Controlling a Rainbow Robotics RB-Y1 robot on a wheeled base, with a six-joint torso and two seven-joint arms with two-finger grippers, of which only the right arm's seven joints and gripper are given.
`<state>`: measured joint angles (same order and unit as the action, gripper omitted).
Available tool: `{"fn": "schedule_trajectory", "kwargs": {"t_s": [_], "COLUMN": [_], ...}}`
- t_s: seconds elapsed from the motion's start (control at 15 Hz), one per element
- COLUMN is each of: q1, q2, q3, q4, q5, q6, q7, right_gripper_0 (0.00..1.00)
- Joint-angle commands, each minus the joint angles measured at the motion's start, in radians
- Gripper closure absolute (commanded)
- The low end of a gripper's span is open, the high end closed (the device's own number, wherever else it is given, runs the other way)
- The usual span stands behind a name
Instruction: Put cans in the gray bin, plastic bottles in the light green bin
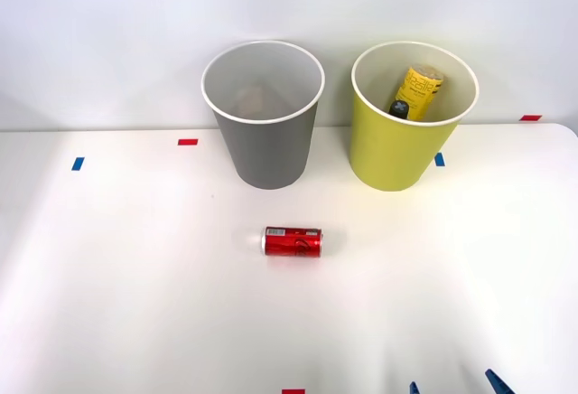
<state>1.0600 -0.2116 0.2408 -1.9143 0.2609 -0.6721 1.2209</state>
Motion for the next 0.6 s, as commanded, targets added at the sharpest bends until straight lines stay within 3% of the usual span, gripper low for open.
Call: {"fn": "schedule_trajectory", "kwargs": {"t_s": [0.07,0.6], "q1": [0.0,0.0], "q2": [0.0,0.0], "q3": [0.0,0.0], "q4": [0.0,0.0], "q5": [0.0,0.0], "q6": [0.0,0.0], "q7": [0.0,0.0], "right_gripper_0": [0.0,0.0]}}
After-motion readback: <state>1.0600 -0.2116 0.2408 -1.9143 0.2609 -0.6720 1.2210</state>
